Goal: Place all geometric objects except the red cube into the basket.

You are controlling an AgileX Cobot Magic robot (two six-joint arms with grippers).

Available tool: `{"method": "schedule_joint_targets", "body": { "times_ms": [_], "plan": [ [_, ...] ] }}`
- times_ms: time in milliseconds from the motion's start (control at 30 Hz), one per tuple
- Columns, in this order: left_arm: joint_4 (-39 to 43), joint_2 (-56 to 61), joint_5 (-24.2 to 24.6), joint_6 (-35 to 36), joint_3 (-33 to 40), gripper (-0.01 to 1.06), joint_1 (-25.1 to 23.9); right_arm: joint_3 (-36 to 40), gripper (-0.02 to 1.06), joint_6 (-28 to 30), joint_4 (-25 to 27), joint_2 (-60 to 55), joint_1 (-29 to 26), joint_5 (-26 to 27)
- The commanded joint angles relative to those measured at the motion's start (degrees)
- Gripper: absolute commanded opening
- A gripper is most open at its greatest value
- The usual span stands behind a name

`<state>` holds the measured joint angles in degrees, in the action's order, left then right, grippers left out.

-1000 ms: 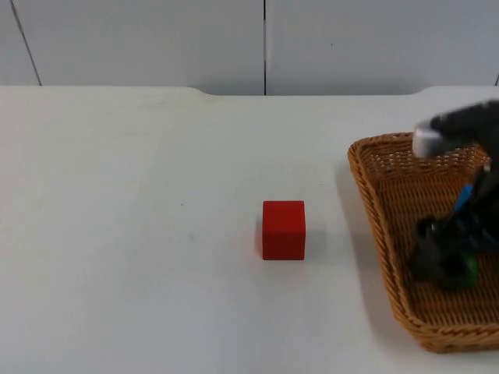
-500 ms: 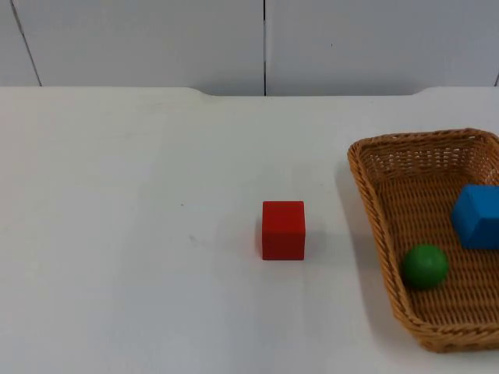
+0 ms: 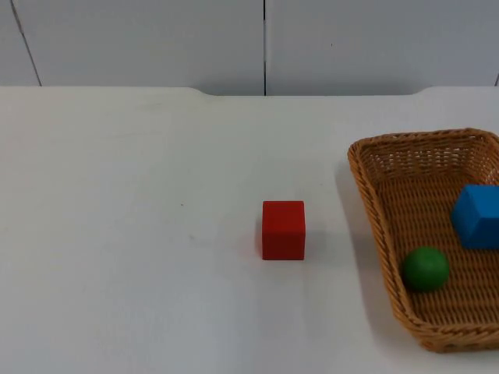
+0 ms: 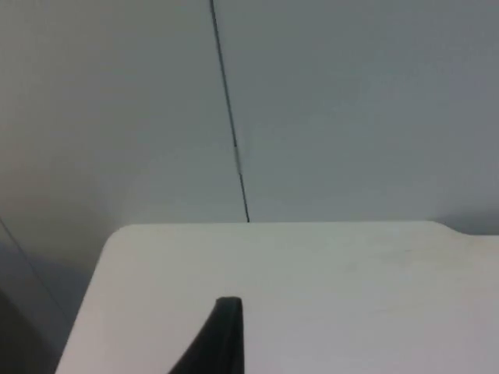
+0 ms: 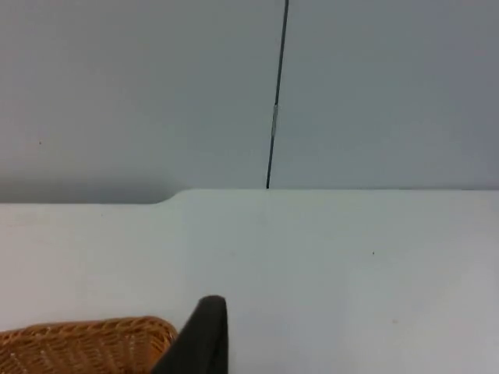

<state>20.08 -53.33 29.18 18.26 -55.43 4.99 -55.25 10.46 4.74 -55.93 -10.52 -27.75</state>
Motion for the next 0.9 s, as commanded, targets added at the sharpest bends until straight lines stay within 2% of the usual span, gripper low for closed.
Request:
{"method": "schedule_joint_targets", "body": {
  "times_ms": [0,133,233,467,667,867],
  "plan": [
    [3.65,-0.16,-1.45,3.50,0.27,0.98,0.29,0.05,1.04,0.72,-0.01,0.21,-0.14,1.30],
    [6.27,-0.04,-1.53,6.26,0.27,0.98,0.29,0.05,1.04,0.72,0.89,0.90,-0.14,-2.90],
    [6.27,0.41,-1.66,5.02,0.27,0.98,0.29,0.11,1.04,0.59,1.89,2.44,-0.14,-6.62],
    [2.09,4.93,-4.51,2.22,0.27,0.98,0.29,0.11,1.04,0.59,1.52,11.75,-0.14,-4.48],
    [1.27,14.48,0.52,-0.10,0.27,0.98,0.42,0.11,1.04,0.59,1.75,25.49,-0.14,-8.37],
    [-5.36,31.03,5.72,-11.71,0.27,0.98,0.42,0.11,1.04,0.59,1.40,41.11,-0.14,-9.57]
  ]
}}
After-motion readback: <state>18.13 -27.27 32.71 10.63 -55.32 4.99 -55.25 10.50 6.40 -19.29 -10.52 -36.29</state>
